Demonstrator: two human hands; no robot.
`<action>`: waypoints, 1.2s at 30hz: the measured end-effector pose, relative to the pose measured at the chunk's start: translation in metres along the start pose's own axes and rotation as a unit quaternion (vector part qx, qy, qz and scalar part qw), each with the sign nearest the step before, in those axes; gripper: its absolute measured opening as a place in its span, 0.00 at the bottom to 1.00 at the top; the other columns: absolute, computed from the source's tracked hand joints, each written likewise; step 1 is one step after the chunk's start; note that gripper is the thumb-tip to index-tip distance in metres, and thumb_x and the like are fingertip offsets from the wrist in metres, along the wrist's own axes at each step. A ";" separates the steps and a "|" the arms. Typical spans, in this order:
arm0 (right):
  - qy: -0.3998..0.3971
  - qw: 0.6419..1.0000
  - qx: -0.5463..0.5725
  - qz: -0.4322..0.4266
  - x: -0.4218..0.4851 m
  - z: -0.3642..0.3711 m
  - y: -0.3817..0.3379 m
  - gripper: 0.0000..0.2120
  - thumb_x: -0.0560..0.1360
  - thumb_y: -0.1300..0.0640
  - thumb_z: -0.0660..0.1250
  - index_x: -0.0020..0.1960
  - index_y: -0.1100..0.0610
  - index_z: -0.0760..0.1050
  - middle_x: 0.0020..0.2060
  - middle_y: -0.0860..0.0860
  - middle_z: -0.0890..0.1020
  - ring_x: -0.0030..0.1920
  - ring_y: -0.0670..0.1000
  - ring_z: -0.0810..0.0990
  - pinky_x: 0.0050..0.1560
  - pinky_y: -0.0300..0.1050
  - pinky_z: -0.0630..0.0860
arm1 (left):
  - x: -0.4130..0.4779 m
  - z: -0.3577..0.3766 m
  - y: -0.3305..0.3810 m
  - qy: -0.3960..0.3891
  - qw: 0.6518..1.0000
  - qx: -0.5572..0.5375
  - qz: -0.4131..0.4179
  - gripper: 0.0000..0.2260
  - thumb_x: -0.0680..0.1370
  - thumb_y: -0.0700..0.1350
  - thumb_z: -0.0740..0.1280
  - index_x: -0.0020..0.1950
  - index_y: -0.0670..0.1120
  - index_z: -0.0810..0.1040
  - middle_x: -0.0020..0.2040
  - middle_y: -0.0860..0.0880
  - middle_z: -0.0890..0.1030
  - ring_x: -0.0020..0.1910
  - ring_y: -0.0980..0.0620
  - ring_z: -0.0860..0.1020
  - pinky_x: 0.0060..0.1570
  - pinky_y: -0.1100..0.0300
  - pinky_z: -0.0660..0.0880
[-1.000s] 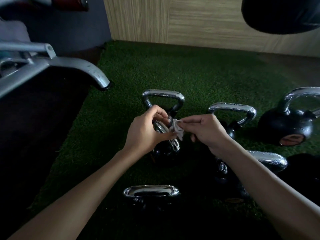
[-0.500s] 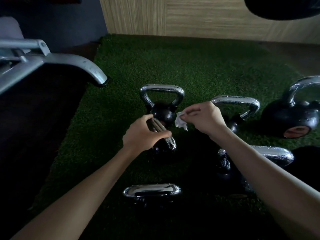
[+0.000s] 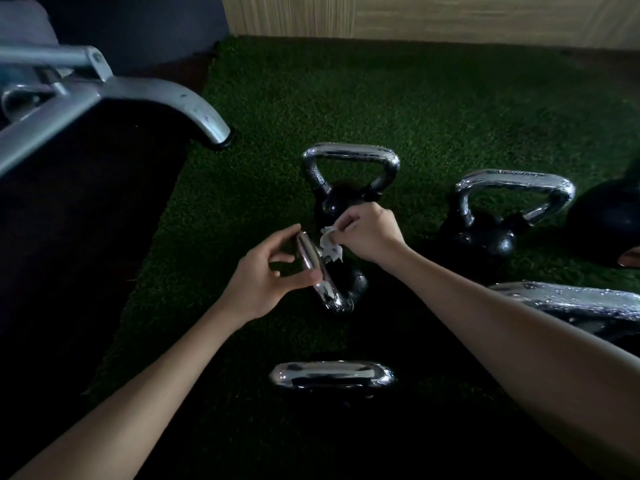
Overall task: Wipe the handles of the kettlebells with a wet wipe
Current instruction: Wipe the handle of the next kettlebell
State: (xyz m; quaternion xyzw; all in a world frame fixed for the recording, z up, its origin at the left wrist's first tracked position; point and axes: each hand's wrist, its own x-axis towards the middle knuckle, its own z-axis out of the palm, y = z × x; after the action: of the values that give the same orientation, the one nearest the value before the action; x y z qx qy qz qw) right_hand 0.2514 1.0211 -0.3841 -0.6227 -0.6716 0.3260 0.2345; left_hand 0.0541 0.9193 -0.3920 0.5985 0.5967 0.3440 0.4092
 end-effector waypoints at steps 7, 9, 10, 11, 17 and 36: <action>-0.034 0.999 0.043 0.003 0.002 0.022 0.011 0.04 0.70 0.52 0.78 0.41 0.46 0.84 0.39 0.45 0.86 0.43 0.45 0.84 0.43 0.38 0.79 | 0.003 -0.004 -0.008 0.003 1.000 0.008 0.018 0.43 0.64 0.68 0.77 0.77 0.64 0.67 0.73 0.65 0.72 0.61 0.67 0.77 0.55 0.61 0.73; -0.070 0.995 0.071 -0.002 0.004 0.018 0.014 0.05 0.69 0.51 0.80 0.43 0.47 0.86 0.40 0.46 0.87 0.43 0.46 0.84 0.42 0.36 0.77 | 0.003 -0.007 -0.012 0.004 1.000 -0.002 0.015 0.44 0.61 0.72 0.76 0.76 0.66 0.67 0.72 0.65 0.73 0.61 0.67 0.77 0.55 0.61 0.73; -0.090 0.993 0.081 -0.004 0.006 0.017 0.015 0.07 0.69 0.49 0.81 0.45 0.48 0.86 0.41 0.47 0.87 0.44 0.46 0.85 0.44 0.38 0.78 | 0.002 -0.009 -0.014 0.006 1.000 -0.007 0.012 0.45 0.61 0.72 0.76 0.76 0.66 0.68 0.72 0.65 0.73 0.61 0.66 0.78 0.54 0.61 0.72; -0.115 0.989 0.090 -0.006 0.007 0.014 0.016 0.09 0.68 0.49 0.81 0.46 0.49 0.87 0.42 0.48 0.88 0.43 0.45 0.84 0.45 0.39 0.78 | 0.001 -0.010 -0.015 0.007 1.000 -0.011 0.010 0.44 0.60 0.71 0.76 0.75 0.67 0.68 0.72 0.65 0.73 0.61 0.66 0.78 0.54 0.61 0.72; -0.111 0.989 0.044 -0.092 0.007 0.018 0.016 0.13 0.66 0.59 0.83 0.47 0.56 0.84 0.37 0.50 0.87 0.36 0.39 0.81 0.41 0.32 0.74 | 0.000 -0.012 -0.021 0.015 1.000 -0.017 0.014 0.42 0.61 0.67 0.77 0.74 0.67 0.69 0.69 0.68 0.75 0.59 0.64 0.79 0.53 0.62 0.72; -0.092 0.976 0.067 -0.188 -0.024 0.026 -0.006 0.07 0.73 0.58 0.78 0.51 0.53 0.88 0.43 0.45 0.88 0.39 0.33 0.81 0.43 0.27 0.73 | -0.001 -0.019 -0.031 0.030 0.999 0.001 0.014 0.39 0.60 0.64 0.81 0.68 0.70 0.70 0.67 0.62 0.79 0.55 0.65 0.80 0.49 0.62 0.72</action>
State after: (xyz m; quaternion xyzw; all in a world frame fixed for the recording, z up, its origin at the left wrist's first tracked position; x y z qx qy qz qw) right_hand 0.2318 0.9936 -0.3950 -0.4358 -0.7720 0.3760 0.2697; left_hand 0.0232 0.9187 -0.4117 0.5965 0.6004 0.3667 0.3863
